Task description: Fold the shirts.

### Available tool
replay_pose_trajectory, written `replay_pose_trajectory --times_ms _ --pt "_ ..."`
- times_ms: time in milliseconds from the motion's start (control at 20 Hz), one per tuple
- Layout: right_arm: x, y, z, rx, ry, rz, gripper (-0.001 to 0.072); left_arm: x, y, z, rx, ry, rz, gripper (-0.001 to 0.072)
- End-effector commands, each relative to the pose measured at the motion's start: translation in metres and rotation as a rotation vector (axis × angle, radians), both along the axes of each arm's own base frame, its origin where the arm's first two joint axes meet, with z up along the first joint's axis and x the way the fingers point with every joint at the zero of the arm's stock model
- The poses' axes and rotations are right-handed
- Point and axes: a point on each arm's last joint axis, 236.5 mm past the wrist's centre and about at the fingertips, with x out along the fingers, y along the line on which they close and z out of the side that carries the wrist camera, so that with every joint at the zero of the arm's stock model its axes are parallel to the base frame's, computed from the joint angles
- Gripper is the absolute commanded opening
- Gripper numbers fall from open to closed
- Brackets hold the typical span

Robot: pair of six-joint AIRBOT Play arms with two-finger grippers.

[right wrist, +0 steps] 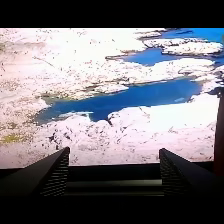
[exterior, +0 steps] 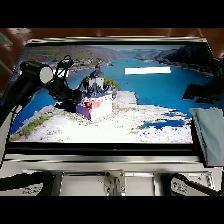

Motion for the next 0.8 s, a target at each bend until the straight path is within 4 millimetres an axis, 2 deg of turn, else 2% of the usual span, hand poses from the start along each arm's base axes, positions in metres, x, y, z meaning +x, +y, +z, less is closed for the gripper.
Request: replay_pose_trajectory --times_ms 0,750 --pt "0.001 0.026 -0.001 0.042 0.009 0.044 0.0678 0.003 -0.002 0.000 0.003 -0.010 -0.004 0.0705" --pt "0.002 0.030 0.000 0.060 0.005 0.046 0.0678 0.013 -0.003 0.003 -0.013 -0.051 0.003 0.0705"
